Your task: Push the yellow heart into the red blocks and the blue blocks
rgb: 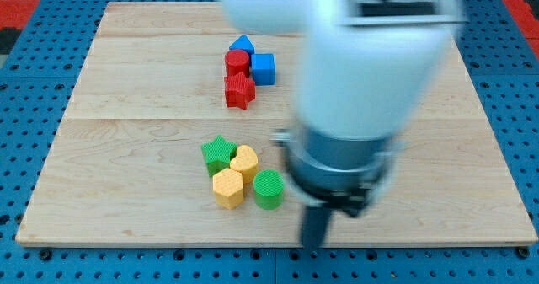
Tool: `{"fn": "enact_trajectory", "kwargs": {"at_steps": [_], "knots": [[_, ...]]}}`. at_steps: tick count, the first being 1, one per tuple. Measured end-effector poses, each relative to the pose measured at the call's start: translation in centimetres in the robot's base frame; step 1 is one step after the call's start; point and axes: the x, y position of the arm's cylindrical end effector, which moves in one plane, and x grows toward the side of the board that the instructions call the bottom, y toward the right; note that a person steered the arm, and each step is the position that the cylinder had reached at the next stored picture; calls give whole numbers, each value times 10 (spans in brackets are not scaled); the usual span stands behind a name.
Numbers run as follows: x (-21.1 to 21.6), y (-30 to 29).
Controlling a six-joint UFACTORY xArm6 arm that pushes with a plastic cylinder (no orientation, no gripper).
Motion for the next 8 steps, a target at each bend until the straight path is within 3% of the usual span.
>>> {"fn": "enact_trajectory", "kwargs": {"at_steps": [3,4,6,8], "knots": [[-52,-71],[-53,-58],[-117,-59],[-152,-59]]}}
